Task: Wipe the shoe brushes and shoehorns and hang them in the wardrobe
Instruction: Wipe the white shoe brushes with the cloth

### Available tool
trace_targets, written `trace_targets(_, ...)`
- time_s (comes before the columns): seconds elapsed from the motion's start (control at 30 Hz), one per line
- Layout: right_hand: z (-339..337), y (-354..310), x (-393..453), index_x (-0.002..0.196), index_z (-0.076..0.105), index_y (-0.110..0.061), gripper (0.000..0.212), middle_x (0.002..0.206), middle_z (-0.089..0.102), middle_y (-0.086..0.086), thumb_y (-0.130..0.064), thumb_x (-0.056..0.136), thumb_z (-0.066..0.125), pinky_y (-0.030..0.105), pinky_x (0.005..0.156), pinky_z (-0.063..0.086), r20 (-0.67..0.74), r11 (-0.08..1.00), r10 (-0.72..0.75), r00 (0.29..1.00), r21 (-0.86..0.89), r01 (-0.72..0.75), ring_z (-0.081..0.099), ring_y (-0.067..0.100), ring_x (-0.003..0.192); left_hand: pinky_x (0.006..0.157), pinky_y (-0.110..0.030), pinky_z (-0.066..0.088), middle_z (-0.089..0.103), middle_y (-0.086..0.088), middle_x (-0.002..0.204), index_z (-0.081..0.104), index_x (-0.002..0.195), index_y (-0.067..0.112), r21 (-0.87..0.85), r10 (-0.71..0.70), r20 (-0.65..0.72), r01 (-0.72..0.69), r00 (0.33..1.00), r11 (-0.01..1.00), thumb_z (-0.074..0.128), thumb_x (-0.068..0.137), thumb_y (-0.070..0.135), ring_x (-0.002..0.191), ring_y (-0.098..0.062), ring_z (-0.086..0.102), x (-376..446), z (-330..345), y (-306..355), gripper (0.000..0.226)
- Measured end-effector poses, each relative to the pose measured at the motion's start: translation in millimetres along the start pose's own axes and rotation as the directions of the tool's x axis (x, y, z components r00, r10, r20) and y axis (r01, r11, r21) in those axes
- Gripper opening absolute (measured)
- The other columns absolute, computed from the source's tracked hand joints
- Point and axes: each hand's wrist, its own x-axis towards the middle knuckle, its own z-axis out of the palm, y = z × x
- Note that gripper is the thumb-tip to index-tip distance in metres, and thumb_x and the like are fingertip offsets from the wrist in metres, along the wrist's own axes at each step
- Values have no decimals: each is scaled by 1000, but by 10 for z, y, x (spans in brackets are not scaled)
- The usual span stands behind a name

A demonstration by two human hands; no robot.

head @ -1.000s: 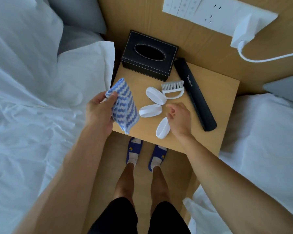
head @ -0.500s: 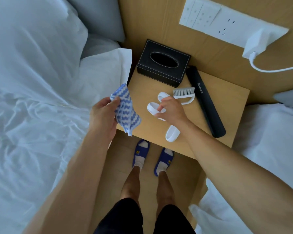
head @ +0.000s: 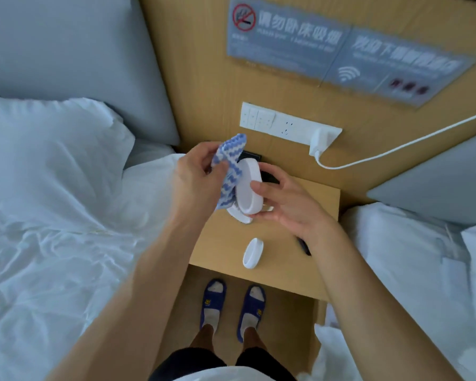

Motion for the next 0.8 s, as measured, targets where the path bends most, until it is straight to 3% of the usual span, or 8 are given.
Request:
trace_targets(0.1, 5, -190, -306, 131, 60, -18, 53, 134, 63, 14, -28, 81, 73, 55, 98, 52, 21, 995, -85, 996, 52, 84, 60, 35, 123, 67, -24, 51, 70, 3, 85, 69, 108, 24, 178, 232, 44, -236, 972, 955, 58, 89, 6, 77, -12, 64, -108, 118, 227, 28)
trace_targets(0.17, -12, -276, -470, 125, 64, -19, 51, 131, 65, 14, -31, 77, 75, 58, 105, 45, 2, 988, -131, 991, 76, 131, 62, 33, 120, 60, -19, 41, 66, 1, 78, 71, 109, 21, 255, 340, 89, -351, 936, 901, 57, 90, 3, 69, -10, 55, -224, 219, 358, 30)
trace_targets(0.23, -52, -342, -600, 120, 68, -23, 48, 124, 69, 8, -34, 74, 78, 55, 104, 47, -15, 981, -177, 984, 83, 178, 66, 27, 113, 68, -22, 44, 69, -1, 88, 71, 116, 15, 269, 414, 146, -439, 899, 858, 57, 91, 0, 75, -11, 56, -341, 318, 480, 32)
trace_targets(0.33, -131, -420, -780, 117, 71, -28, 43, 118, 73, 2, -33, 75, 79, 45, 91, 57, -62, 965, -232, 971, 110, 238, 70, 20, 107, 93, -28, 48, 66, -8, 127, 66, 127, 5, 253, 538, 212, -577, 816, 776, 57, 93, -4, 108, -25, 62, -458, 432, 609, 36)
trace_targets(0.4, -182, -464, -885, 119, 70, -27, 51, 116, 73, 3, -36, 71, 81, 39, 84, 59, -93, 953, -259, 961, 136, 270, 71, 19, 105, 97, -34, 48, 60, -11, 136, 64, 127, 2, 255, 596, 256, -648, 761, 717, 57, 93, -4, 114, -27, 60, -506, 482, 670, 35)
trace_targets(0.57, -267, -557, -1066, 125, 67, -25, 57, 115, 72, 6, -40, 71, 79, 42, 83, 59, -140, 945, -298, 944, 98, 313, 70, 20, 103, 87, -20, 41, 61, -3, 135, 70, 118, 6, 218, 660, 394, -763, 640, 609, 57, 92, -7, 100, -21, 57, -556, 519, 744, 31)
trace_targets(0.67, -317, -572, -1110, 136, 58, -27, 62, 122, 68, 9, -34, 77, 75, 50, 90, 57, -172, 940, -298, 939, 117, 320, 68, 24, 105, 95, -29, 45, 63, -2, 133, 71, 116, 6, 162, 652, 484, -792, 584, 589, 56, 91, -10, 110, -20, 58, -511, 484, 811, 33)
trace_targets(0.8, -411, -633, -1177, 139, 53, -34, 66, 126, 67, 5, -34, 78, 75, 50, 88, 56, -173, 926, -340, 924, 108, 361, 69, 20, 101, 95, -35, 46, 69, 0, 122, 72, 109, 4, 48, 658, 622, -859, 425, 509, 54, 86, -13, 109, -18, 59, -479, 370, 941, 34)
